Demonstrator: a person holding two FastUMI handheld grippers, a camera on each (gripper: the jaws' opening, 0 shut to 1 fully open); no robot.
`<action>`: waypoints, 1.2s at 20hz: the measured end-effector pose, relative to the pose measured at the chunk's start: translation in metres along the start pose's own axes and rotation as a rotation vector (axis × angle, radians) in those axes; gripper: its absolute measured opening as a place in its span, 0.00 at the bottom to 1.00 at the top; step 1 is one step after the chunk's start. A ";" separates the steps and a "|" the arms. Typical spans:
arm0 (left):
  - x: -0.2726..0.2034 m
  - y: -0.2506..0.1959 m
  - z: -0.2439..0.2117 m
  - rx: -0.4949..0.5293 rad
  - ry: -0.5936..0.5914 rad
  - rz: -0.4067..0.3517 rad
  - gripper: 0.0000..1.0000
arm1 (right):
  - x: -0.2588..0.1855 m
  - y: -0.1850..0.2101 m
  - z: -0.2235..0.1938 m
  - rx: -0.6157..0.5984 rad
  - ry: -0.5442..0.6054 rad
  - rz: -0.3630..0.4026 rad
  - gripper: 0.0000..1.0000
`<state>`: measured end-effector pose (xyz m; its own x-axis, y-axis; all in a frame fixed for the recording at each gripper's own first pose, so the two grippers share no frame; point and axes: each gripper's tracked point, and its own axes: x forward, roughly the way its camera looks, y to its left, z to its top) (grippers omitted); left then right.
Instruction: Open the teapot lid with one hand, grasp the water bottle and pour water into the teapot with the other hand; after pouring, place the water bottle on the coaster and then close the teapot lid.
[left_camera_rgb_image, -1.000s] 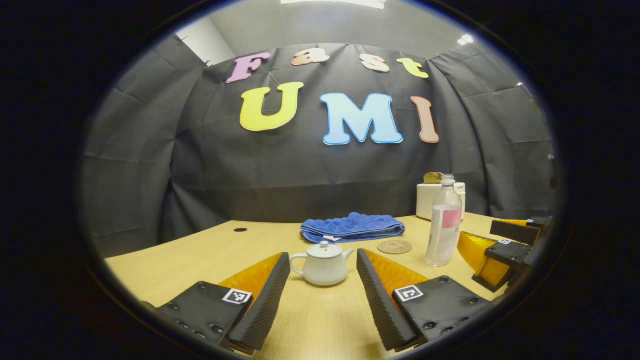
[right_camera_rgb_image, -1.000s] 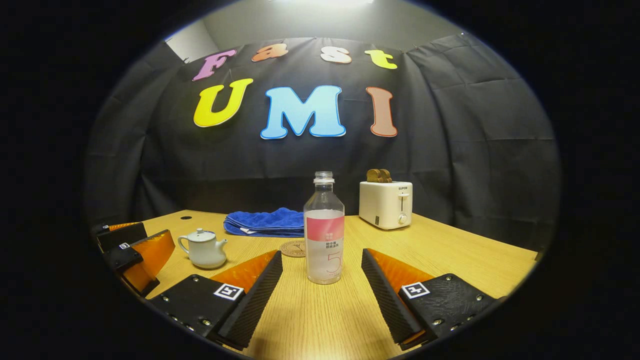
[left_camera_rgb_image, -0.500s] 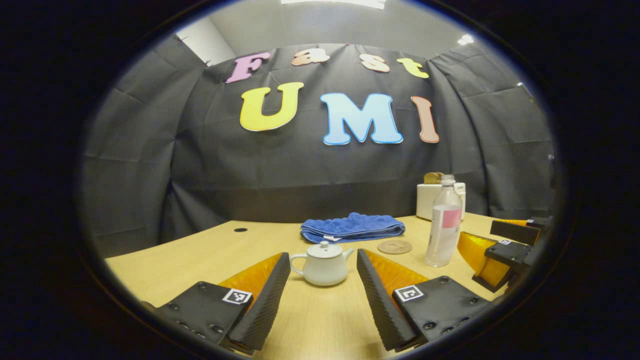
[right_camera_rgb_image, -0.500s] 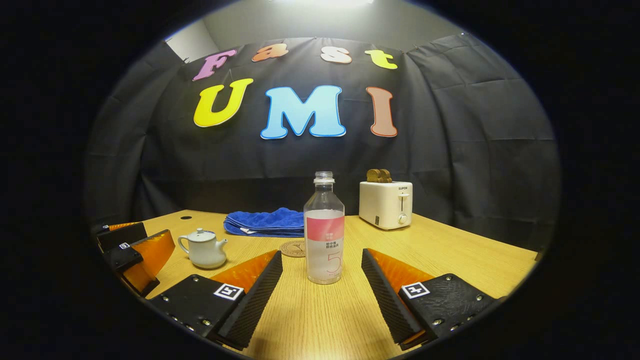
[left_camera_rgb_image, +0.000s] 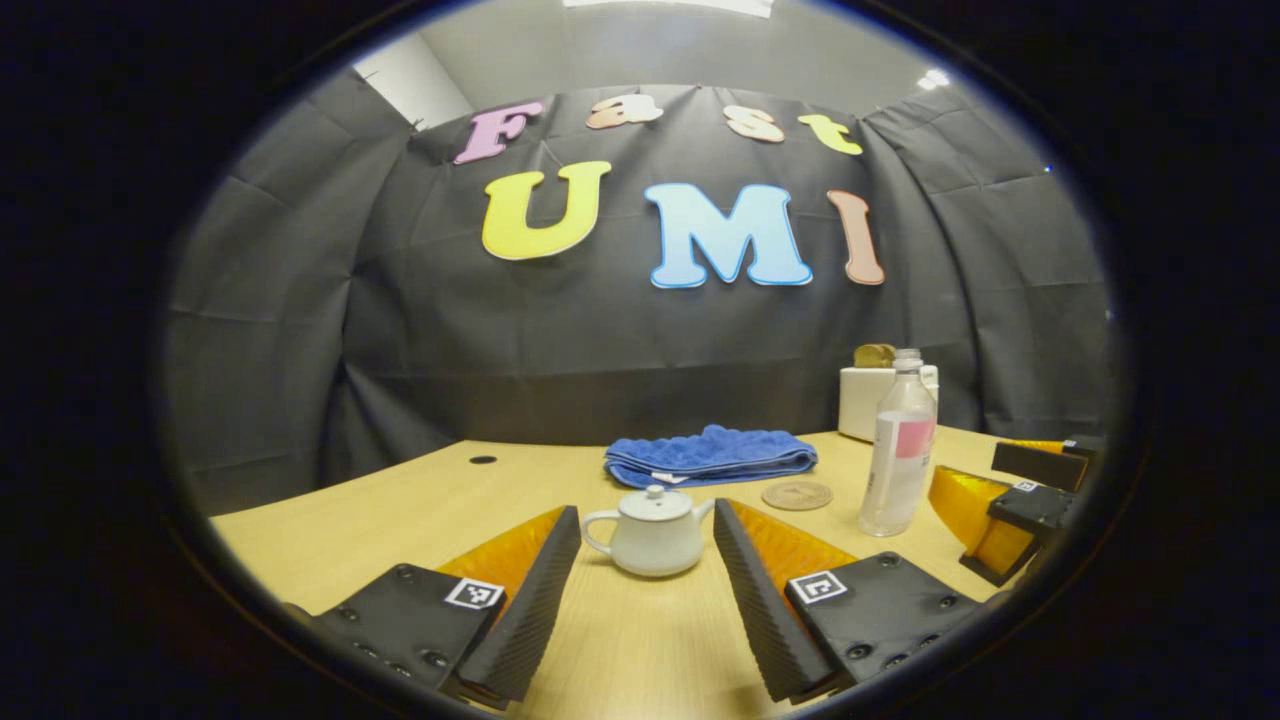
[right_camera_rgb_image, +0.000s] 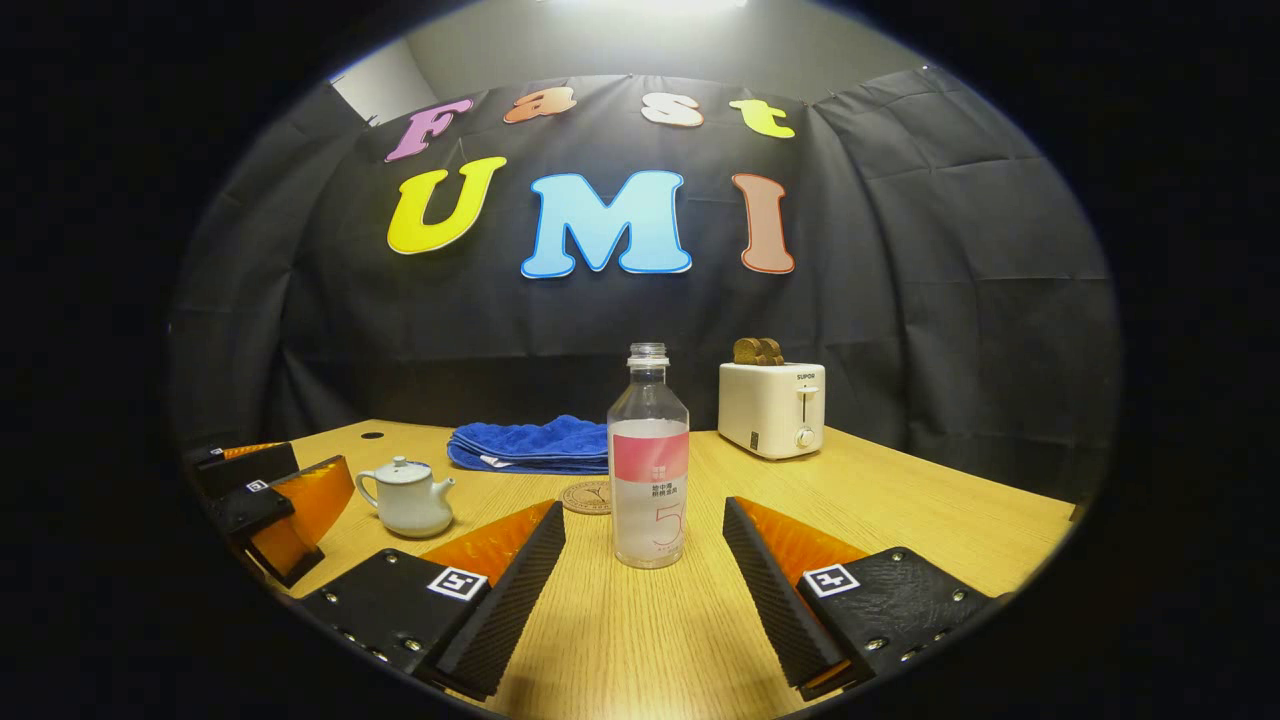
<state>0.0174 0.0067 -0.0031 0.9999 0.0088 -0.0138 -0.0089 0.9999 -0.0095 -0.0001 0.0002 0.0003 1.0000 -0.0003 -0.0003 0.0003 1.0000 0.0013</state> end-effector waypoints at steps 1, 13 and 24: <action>0.005 0.000 0.005 -0.004 -0.002 -0.005 0.89 | 0.000 0.000 0.000 0.000 -0.001 0.000 0.99; 0.094 -0.006 0.034 0.001 -0.012 -0.051 0.85 | 0.000 0.001 0.000 0.000 0.000 -0.001 0.99; 0.120 -0.008 -0.017 -0.015 0.130 -0.049 0.65 | 0.000 0.001 0.000 0.000 0.000 -0.002 0.99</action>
<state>0.1370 -0.0007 -0.0221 0.9889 -0.0422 -0.1428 0.0386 0.9989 -0.0279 0.0002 0.0009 0.0000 1.0000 -0.0020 0.0001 0.0020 1.0000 0.0009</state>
